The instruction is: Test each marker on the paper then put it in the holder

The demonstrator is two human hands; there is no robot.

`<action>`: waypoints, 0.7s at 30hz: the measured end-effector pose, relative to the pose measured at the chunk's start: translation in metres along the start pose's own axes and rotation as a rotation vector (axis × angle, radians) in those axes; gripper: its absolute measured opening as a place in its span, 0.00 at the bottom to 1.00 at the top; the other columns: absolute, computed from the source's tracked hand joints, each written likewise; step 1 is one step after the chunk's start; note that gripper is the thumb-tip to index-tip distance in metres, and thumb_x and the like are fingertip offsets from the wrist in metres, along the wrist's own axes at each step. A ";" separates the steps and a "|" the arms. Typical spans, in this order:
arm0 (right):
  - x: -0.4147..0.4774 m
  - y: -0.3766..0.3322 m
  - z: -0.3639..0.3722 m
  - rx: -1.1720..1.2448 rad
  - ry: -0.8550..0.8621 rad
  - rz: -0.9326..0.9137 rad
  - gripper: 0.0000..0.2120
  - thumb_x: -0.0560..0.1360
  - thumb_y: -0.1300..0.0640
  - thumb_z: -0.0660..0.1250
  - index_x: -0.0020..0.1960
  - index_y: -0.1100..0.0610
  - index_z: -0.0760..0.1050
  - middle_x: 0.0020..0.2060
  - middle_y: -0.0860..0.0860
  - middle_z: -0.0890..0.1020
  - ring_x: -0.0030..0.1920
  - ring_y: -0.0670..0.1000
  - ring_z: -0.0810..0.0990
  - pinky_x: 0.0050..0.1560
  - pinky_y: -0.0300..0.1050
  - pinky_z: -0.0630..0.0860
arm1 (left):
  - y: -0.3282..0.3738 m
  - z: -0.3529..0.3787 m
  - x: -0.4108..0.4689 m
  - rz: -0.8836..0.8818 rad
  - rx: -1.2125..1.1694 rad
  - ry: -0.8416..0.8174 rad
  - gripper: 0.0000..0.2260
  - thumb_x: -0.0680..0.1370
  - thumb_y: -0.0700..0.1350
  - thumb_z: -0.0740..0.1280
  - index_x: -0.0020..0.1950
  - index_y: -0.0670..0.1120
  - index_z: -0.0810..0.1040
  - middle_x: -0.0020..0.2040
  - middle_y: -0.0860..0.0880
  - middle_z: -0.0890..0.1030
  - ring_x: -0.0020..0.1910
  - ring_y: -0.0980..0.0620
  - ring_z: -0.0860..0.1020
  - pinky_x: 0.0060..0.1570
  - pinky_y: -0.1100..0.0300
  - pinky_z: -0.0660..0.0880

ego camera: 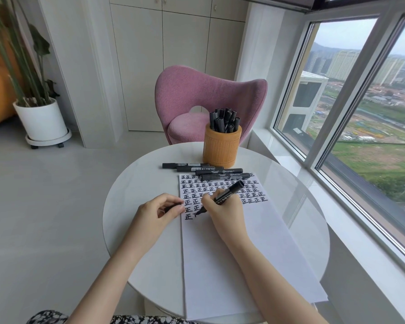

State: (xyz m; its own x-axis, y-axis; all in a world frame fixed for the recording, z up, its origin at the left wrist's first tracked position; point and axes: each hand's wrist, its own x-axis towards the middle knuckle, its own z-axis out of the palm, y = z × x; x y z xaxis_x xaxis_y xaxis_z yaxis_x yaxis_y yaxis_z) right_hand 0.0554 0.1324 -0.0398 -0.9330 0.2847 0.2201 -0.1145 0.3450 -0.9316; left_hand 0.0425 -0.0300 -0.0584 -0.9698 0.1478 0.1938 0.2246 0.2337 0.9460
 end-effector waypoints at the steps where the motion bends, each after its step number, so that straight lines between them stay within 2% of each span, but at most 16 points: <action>1: 0.000 0.000 0.000 -0.001 -0.004 -0.005 0.16 0.73 0.62 0.66 0.31 0.58 0.62 0.24 0.47 0.63 0.27 0.45 0.59 0.29 0.40 0.58 | 0.000 0.000 0.000 -0.001 -0.002 0.000 0.04 0.74 0.40 0.70 0.46 0.48 0.81 0.42 0.51 0.85 0.46 0.56 0.83 0.51 0.63 0.75; 7: -0.001 0.001 0.000 -0.002 0.009 -0.006 0.18 0.72 0.63 0.65 0.30 0.56 0.60 0.23 0.45 0.62 0.27 0.45 0.58 0.28 0.40 0.57 | 0.001 -0.001 -0.001 -0.009 -0.003 -0.002 0.04 0.74 0.40 0.71 0.46 0.48 0.81 0.42 0.51 0.85 0.46 0.56 0.83 0.52 0.61 0.75; 11: 0.000 0.000 0.000 0.006 -0.002 -0.007 0.15 0.73 0.61 0.66 0.31 0.60 0.65 0.26 0.51 0.64 0.28 0.46 0.60 0.29 0.40 0.60 | 0.002 0.000 -0.001 -0.010 0.001 -0.005 0.04 0.74 0.40 0.70 0.46 0.48 0.81 0.42 0.51 0.85 0.46 0.56 0.83 0.53 0.60 0.75; 15: 0.000 0.001 0.000 -0.007 -0.025 -0.009 0.17 0.73 0.60 0.67 0.32 0.67 0.65 0.26 0.53 0.66 0.28 0.47 0.62 0.30 0.40 0.60 | 0.002 0.000 -0.001 -0.010 -0.001 -0.005 0.04 0.74 0.40 0.70 0.46 0.48 0.81 0.42 0.50 0.85 0.45 0.56 0.83 0.52 0.60 0.76; 21: -0.002 0.000 0.000 -0.029 -0.040 0.005 0.14 0.73 0.60 0.67 0.32 0.59 0.65 0.26 0.51 0.65 0.28 0.47 0.61 0.30 0.41 0.58 | 0.003 0.000 -0.002 -0.004 -0.002 -0.003 0.04 0.74 0.39 0.70 0.46 0.47 0.81 0.42 0.49 0.85 0.45 0.56 0.83 0.49 0.66 0.75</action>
State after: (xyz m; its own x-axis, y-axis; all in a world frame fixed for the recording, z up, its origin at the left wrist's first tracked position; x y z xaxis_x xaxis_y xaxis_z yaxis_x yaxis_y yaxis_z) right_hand 0.0569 0.1316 -0.0398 -0.9466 0.2502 0.2033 -0.1005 0.3700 -0.9236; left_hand 0.0449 -0.0298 -0.0560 -0.9704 0.1497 0.1893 0.2207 0.2325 0.9472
